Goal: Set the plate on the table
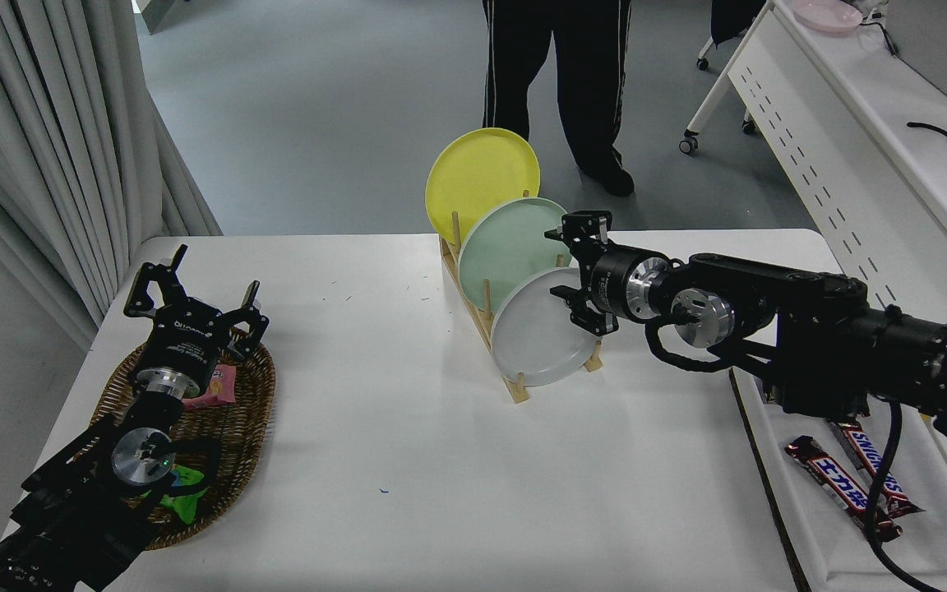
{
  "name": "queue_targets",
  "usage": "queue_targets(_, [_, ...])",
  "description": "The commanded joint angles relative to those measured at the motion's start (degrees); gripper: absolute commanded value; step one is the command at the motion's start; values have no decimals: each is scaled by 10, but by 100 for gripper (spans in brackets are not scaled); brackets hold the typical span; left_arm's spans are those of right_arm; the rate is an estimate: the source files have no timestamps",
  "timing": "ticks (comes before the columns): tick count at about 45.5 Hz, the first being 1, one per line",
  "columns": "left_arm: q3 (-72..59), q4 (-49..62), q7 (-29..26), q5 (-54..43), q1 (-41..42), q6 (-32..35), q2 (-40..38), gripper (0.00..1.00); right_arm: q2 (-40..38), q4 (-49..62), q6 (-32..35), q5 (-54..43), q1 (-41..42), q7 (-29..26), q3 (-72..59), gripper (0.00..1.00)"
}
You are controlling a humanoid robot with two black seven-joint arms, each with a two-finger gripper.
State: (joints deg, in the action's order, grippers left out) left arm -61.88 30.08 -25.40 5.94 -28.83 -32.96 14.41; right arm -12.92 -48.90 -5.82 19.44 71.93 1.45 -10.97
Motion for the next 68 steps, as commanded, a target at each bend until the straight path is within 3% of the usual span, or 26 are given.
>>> queue_targets(1, [0,0,0,-1,0,0,0,100,-1,-1,0,33,0,-5,0,64])
queue_targets(16, [0,0,0,-1,0,0,0,100,-2,-2,0,49,0,-23,1,63])
queue_targets(45, [0,1,0,-1,0,0,0,100,-1,-1,0,56,-1,-47,13,37])
queue_targets(68, [0,1,0,-1,0,0,0,100,1,1,-2,56,-2,-48,26,35])
